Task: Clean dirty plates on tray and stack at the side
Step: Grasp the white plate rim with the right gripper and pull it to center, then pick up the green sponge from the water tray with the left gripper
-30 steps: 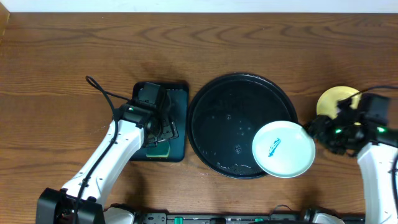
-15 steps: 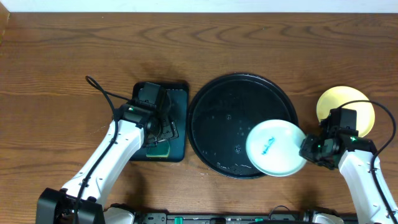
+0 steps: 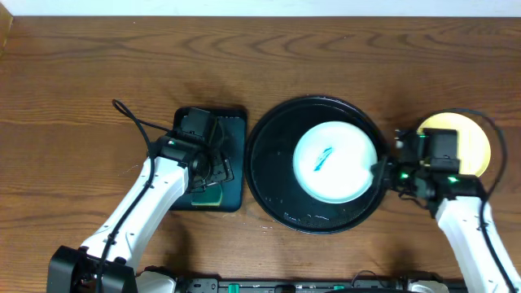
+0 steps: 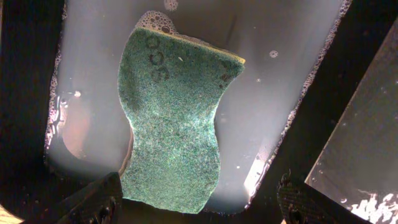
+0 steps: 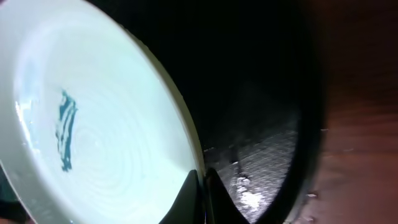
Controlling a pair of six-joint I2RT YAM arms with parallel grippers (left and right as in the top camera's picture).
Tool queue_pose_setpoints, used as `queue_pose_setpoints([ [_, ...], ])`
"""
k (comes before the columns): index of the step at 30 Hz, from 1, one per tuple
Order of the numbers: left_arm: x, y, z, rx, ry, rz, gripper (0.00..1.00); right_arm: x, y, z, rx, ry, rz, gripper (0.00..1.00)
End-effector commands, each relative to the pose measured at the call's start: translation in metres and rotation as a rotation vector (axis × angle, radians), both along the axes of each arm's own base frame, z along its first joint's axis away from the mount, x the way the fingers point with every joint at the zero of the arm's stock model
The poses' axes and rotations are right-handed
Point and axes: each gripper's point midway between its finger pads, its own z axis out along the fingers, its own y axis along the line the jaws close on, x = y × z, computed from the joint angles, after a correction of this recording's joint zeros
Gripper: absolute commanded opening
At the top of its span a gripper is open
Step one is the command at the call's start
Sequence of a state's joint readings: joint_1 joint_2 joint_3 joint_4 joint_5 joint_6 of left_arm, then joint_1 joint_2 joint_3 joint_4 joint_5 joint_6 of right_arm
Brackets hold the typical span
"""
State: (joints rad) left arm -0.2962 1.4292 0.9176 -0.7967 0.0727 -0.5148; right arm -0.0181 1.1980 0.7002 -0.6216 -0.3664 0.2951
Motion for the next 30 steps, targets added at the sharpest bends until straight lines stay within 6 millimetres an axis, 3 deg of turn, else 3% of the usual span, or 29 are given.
queue_pose_setpoints([
  [1, -0.001, 0.003, -0.002, 0.01, 0.005, -0.014, 0.81, 0.005, 0.014, -0.024, -0.073, 0.055, -0.045, 0.01],
  [6, -0.001, 0.003, -0.002, 0.01, 0.005, -0.014, 0.81, 0.025, 0.027, -0.04, -0.203, -0.01, 0.005, 0.05],
  [8, -0.001, 0.003, -0.002, 0.01, 0.005, -0.014, 0.81, 0.033, 0.027, -0.037, -0.25, -0.059, 0.026, 0.29],
  [9, -0.001, 0.003, -0.002, 0.01, 0.005, -0.014, 0.81, 0.036, 0.027, -0.034, -0.262, -0.077, 0.03, 0.33],
  [13, -0.004, -0.003, -0.002, -0.024, 0.018, -0.021, 0.81, 0.049, 0.03, -0.008, -0.28, -0.149, 0.086, 0.33],
  [18, -0.001, -0.004, -0.002, -0.029, 0.007, -0.023, 0.8, 0.04, 0.041, 0.028, -0.249, -0.195, 0.184, 0.35],
  [22, 0.008, 0.008, -0.009, 0.044, -0.038, -0.005, 0.79, 0.03, 0.039, 0.032, -0.249, -0.18, 0.187, 0.35],
  [27, 0.005, 0.026, -0.037, 0.137, -0.024, 0.05, 0.8, 0.021, 0.043, 0.03, -0.222, -0.149, 0.208, 0.35],
  [30, 0.003, 0.034, -0.06, 0.175, -0.013, 0.116, 0.62, 0.019, 0.044, 0.029, -0.21, -0.141, 0.212, 0.34],
])
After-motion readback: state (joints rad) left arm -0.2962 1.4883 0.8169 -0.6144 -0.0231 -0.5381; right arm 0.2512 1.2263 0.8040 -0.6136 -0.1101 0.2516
